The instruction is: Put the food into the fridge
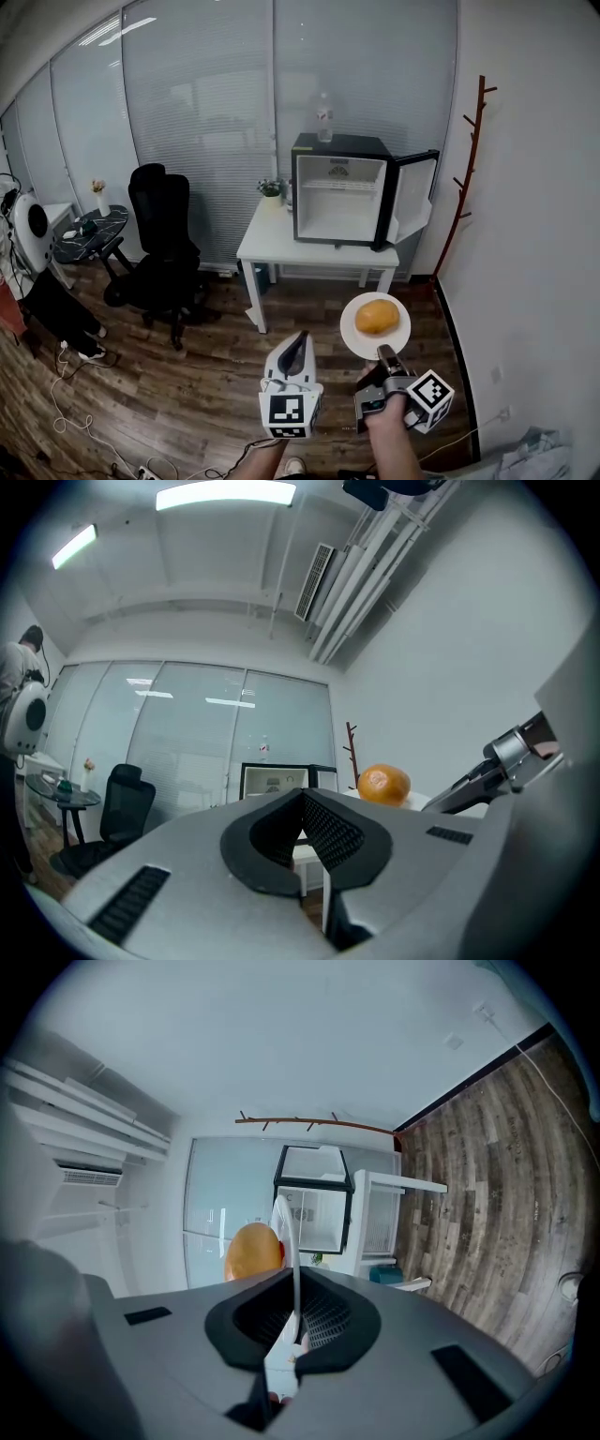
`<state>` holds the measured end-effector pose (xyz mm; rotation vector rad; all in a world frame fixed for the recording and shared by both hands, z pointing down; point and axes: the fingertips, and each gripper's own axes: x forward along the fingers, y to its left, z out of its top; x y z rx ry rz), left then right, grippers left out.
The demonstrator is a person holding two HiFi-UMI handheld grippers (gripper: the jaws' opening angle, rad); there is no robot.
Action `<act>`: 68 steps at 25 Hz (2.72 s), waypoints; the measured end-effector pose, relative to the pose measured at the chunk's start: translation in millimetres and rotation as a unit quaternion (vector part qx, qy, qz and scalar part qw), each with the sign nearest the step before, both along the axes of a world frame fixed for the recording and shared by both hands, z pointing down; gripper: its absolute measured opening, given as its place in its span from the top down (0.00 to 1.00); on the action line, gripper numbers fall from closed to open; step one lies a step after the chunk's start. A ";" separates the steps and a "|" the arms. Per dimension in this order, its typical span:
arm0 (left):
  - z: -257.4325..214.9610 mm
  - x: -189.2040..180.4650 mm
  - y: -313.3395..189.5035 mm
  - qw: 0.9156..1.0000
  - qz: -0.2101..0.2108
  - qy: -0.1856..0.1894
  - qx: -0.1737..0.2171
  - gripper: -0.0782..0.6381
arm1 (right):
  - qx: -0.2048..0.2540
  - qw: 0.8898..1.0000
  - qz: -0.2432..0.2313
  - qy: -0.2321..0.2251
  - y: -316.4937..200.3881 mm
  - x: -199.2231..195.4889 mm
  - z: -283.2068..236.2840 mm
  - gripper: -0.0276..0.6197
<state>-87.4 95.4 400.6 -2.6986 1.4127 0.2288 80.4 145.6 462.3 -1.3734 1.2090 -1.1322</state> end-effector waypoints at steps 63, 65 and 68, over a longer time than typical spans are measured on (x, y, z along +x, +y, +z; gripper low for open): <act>0.0 214.2 -531.8 1.000 0.001 -0.008 -0.013 0.85 | -0.019 1.000 -0.010 -0.001 -530.3 203.6 0.3 0.90; 0.7 212.6 -551.8 1.000 0.007 -0.006 -0.015 0.85 | -0.024 1.000 -0.004 -0.001 -548.8 201.8 1.5 0.90; 2.4 209.6 -581.9 1.000 0.016 -0.005 -0.017 0.85 | -0.031 0.999 0.007 -0.002 -576.1 198.3 4.0 0.90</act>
